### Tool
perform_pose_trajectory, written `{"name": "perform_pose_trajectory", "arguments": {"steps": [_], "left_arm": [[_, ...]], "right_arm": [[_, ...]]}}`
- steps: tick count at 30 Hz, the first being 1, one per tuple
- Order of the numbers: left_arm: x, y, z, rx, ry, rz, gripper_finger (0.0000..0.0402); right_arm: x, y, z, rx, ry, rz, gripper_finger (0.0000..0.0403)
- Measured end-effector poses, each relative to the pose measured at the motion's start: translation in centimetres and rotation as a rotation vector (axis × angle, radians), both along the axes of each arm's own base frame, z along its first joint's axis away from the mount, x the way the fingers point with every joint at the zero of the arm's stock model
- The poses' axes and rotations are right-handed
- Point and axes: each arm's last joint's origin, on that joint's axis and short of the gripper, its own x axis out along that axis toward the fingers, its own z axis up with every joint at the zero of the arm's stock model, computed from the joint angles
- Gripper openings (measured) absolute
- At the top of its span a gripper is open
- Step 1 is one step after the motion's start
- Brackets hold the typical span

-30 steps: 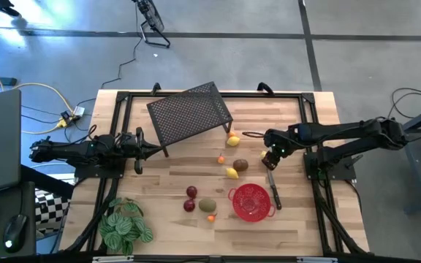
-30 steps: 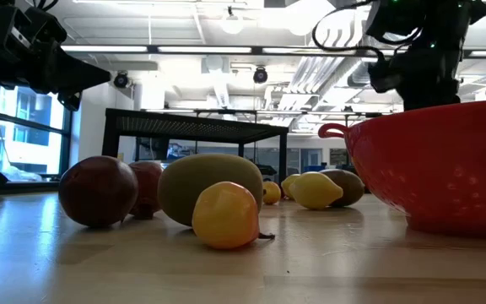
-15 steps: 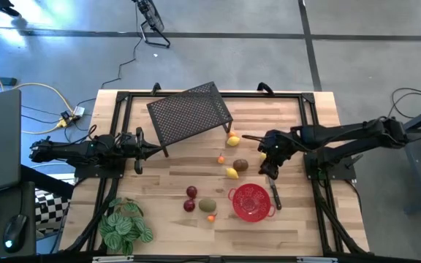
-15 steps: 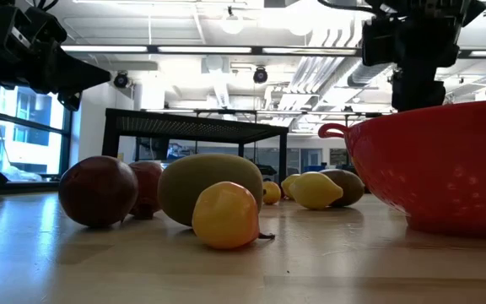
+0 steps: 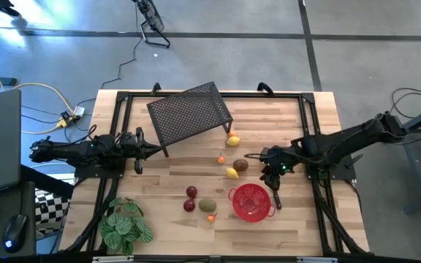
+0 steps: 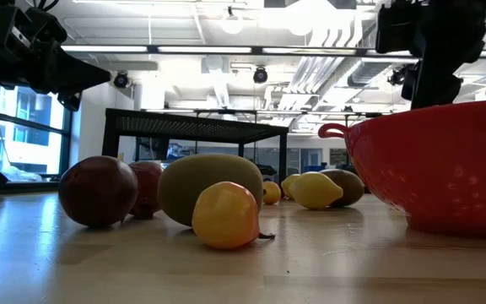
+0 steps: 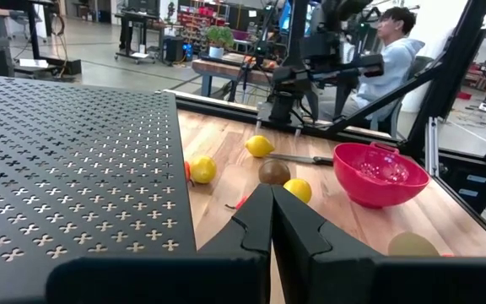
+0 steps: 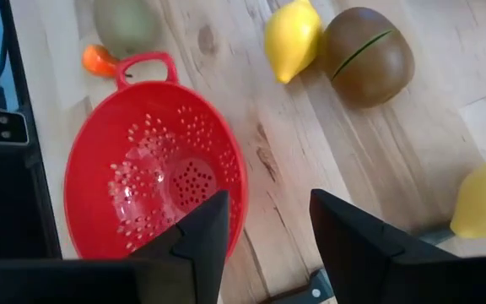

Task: Pick & Place Fruit
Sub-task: Put the red strainer bowl on the shelf

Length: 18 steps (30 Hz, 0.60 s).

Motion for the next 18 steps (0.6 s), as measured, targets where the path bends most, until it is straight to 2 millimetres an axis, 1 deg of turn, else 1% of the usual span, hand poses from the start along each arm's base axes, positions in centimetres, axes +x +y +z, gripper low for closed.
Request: {"name": "perform_pose_trajectory", "arguments": {"steps": [3,7,15,18], "left_arm": [[0.0,0.0,0.0,0.0,0.0,0.0,0.0],[0.0,0.0,0.0,0.0,0.0,0.0,0.0],[0.0,0.0,0.0,0.0,0.0,0.0,0.0],[0.0,0.0,0.0,0.0,0.0,0.0,0.0]], "right_arm": [[-0.1,0.5,-0.1,-0.026,-0.003,0.013,0.016],[0.2,1.2,-0.7,-0.041,0.024,0.035,0.016],[1.2,2.3,-3.1,-0.08,0.134,0.071,0.016],[1.6,2.7,-3.7,-0.077,0.15,0.083,0.016]]}}
